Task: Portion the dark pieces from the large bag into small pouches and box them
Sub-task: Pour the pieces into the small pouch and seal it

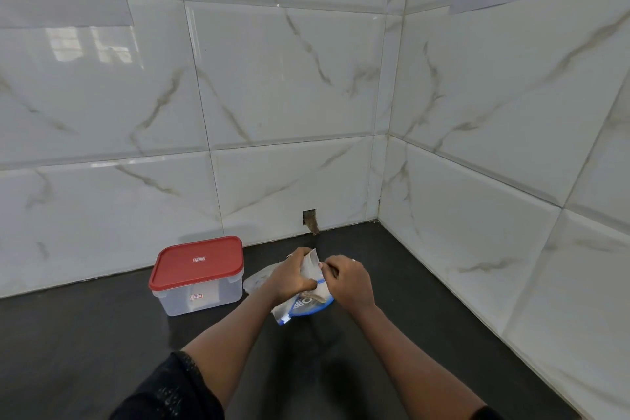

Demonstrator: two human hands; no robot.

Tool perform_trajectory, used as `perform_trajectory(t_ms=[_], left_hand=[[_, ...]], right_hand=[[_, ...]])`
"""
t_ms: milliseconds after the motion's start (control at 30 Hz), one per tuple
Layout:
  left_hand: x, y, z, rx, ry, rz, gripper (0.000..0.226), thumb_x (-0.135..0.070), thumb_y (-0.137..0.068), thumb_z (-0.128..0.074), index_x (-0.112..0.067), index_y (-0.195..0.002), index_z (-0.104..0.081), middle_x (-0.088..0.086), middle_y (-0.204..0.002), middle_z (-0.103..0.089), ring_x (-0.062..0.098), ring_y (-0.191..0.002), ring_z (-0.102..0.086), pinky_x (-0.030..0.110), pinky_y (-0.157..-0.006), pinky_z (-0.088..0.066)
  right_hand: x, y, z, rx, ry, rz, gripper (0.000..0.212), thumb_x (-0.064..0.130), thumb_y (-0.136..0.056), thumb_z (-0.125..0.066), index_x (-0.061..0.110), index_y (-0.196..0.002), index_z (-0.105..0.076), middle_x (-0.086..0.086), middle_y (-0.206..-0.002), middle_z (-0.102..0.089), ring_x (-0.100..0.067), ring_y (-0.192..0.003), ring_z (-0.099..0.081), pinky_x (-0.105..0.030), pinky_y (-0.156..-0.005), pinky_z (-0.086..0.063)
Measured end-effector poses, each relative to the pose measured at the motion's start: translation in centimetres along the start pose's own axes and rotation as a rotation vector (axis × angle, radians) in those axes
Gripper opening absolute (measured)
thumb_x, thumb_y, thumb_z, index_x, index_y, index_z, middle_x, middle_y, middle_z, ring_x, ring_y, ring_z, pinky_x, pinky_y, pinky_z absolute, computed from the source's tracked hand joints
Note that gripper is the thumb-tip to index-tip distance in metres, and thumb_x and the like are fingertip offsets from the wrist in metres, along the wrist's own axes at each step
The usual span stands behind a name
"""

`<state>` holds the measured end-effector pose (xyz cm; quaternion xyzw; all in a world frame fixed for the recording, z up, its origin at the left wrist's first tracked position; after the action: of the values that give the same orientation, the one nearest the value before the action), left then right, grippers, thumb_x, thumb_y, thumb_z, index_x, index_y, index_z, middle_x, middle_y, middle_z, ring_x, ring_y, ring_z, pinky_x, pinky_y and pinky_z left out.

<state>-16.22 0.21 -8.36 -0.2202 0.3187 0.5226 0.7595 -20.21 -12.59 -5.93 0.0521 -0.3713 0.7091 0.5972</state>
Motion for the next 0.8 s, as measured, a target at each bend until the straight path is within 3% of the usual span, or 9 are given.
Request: perform_trajectory(t_ms=[133, 200, 267, 367, 467, 600, 667, 733, 800], left_hand=[[-1.7, -0.6, 0.4, -0.053, 0.358, 0.025, 0.093, -0.047, -0.052, -0.07, -0.024, -0.134, -0.032, 0.008, -0.127, -0.048, 0.023, -0.113, -0.05, 0.043, -0.099, -0.045], [-2.6, -0.6, 0.3, -0.039, 0.616, 0.063, 0.098, -0.054, -0.048, -0.07, -0.019, -0.132, -0.034, 0.013, -0.126, -0.048, 0.027, -0.11, -0.052, 0.039, -0.089, -0.049], [-4.0, -0.5, 0.1, 0.012, 0.855, 0.056, 0.083, -0.057, -0.062, -0.067, -0.009, -0.125, -0.042, 0.015, -0.115, -0.056, 0.025, -0.097, -0.06, 0.033, -0.075, -0.053], [-5.5, -0.7, -0.1, 0.048, 1.057, 0.036, 0.06, -0.053, -0.093, -0.037, -0.001, -0.12, -0.049, 0.019, -0.111, -0.061, 0.026, -0.098, -0.062, 0.031, -0.073, -0.055], [-5.4, -1.1, -0.3, -0.052, 1.032, 0.074, 0.045, -0.039, -0.1, -0.03, -0.004, -0.122, -0.047, 0.022, -0.116, -0.058, 0.025, -0.096, -0.062, 0.031, -0.073, -0.054], [-5.6, -1.2, -0.4, -0.134, 0.775, 0.011, 0.02, -0.024, -0.102, -0.035, -0.011, -0.101, -0.05, 0.012, -0.1, -0.06, 0.019, -0.084, -0.061, 0.027, -0.069, -0.051], [-5.7, -1.2, -0.4, -0.192, 0.762, -0.021, 0.016, -0.02, -0.1, -0.04, -0.014, -0.094, -0.054, 0.009, -0.092, -0.061, 0.019, -0.081, -0.059, 0.025, -0.064, -0.048], [-5.7, -1.1, -0.3, -0.264, 0.775, -0.041, 0.013, -0.015, -0.096, -0.048, -0.016, -0.09, -0.059, 0.006, -0.086, -0.062, 0.018, -0.079, -0.058, 0.028, -0.068, -0.049], [-5.6, -1.0, -0.5, -0.318, 0.814, -0.058, 0.009, -0.012, -0.092, -0.055, -0.015, -0.09, -0.063, 0.006, -0.084, -0.062, 0.017, -0.079, -0.057, 0.03, -0.073, -0.049]], right_hand=[[0.2, -0.1, 0.7, -0.057, -0.395, -0.118, 0.018, 0.019, -0.096, -0.051, 0.01, -0.093, -0.067, -0.001, -0.084, -0.065, -0.009, -0.074, -0.059, -0.013, -0.065, -0.045], [0.1, 0.0, 1.0, -0.066, -0.578, -0.167, 0.016, 0.023, -0.098, -0.048, 0.017, -0.096, -0.062, 0.005, -0.081, -0.063, -0.006, -0.076, -0.062, -0.013, -0.065, -0.051], [0.2, -0.1, 1.3, -0.029, -0.677, -0.187, 0.012, 0.028, -0.097, -0.049, 0.02, -0.101, -0.057, 0.008, -0.085, -0.064, -0.01, -0.081, -0.066, -0.021, -0.071, -0.056], [-0.3, -0.6, 1.5, -0.009, -0.697, -0.262, 0.01, 0.027, -0.093, -0.057, 0.019, -0.1, -0.056, 0.0, -0.089, -0.068, -0.015, -0.085, -0.069, -0.032, -0.078, -0.059], [-1.5, -1.1, 2.7, -0.12, -0.648, -0.392, 0.01, 0.02, -0.094, -0.054, 0.02, -0.085, -0.056, -0.005, -0.084, -0.066, -0.021, -0.082, -0.068, -0.038, -0.075, -0.059], [-3.0, -1.4, 4.5, -0.199, -0.623, -0.466, 0.007, 0.016, -0.093, -0.056, 0.014, -0.087, -0.054, -0.005, -0.085, -0.064, -0.017, -0.078, -0.063, -0.021, -0.063, -0.049], [-3.8, -1.4, 4.9, -0.205, -0.652, -0.497, 0.011, 0.017, -0.091, -0.06, 0.016, -0.081, -0.055, -0.007, -0.086, -0.066, -0.02, -0.081, -0.065, -0.03, -0.07, -0.054], [-4.4, -1.2, 5.1, -0.202, -0.695, -0.528, 0.017, 0.015, -0.088, -0.064, 0.022, -0.074, -0.057, -0.008, -0.085, -0.069, -0.025, -0.084, -0.068, -0.04, -0.076, -0.057], [-4.9, -0.8, 5.5, -0.222, -0.785, -0.556, 0.02, 0.009, -0.086, -0.065, 0.022, -0.071, -0.06, -0.009, -0.081, -0.07, -0.026, -0.079, -0.068, -0.035, -0.066, -0.055]])
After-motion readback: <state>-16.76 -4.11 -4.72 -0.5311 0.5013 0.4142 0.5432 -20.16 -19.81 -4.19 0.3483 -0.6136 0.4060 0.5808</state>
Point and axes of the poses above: each hand's wrist, its own y-axis away from the middle knuckle, its own z-axis out of the back of the hand, x = y × z, the point moved 6 cm from there along -y, towards the middle knuckle
